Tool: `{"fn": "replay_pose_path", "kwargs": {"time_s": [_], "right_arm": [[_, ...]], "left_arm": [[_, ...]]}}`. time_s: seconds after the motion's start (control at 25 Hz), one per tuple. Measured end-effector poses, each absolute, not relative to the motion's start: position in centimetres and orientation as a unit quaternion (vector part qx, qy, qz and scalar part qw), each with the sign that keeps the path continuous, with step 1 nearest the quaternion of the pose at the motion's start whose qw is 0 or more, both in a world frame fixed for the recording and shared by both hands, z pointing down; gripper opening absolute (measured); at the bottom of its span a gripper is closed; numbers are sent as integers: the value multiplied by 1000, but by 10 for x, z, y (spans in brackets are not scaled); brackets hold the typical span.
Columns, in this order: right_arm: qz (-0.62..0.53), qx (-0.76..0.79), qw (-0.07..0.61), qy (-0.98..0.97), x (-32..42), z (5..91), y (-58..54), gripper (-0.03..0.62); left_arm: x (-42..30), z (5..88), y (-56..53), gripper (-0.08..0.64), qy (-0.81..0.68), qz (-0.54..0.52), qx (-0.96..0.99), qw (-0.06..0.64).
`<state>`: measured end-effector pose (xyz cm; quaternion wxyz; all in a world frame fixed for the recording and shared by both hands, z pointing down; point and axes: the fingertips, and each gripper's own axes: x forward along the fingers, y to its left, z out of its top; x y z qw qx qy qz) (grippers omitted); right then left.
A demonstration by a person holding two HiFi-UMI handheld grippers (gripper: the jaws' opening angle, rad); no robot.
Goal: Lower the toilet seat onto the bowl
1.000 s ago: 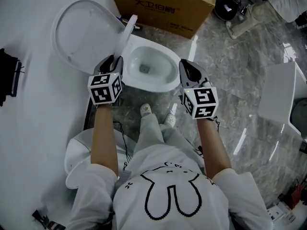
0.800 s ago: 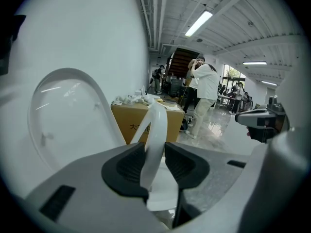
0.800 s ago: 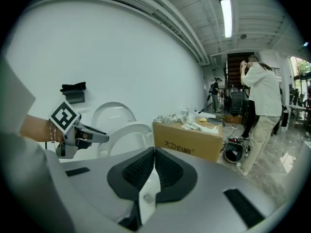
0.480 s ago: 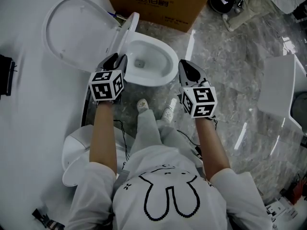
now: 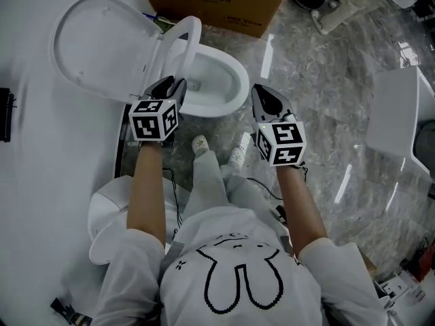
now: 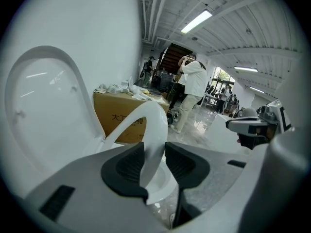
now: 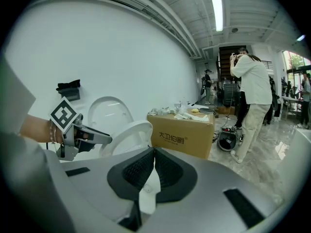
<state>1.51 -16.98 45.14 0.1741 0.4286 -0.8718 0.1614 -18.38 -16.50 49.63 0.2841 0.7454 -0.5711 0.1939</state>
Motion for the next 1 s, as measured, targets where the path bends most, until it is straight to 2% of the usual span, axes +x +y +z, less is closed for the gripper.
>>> {"fn": "replay_pose_path", "kwargs": {"time_s": [1.0], "right_arm": [[199,449,207,-846,61,526,-170,29]], "left_arm": [[-105,570,-161,135,-491,242,769,331]]}}
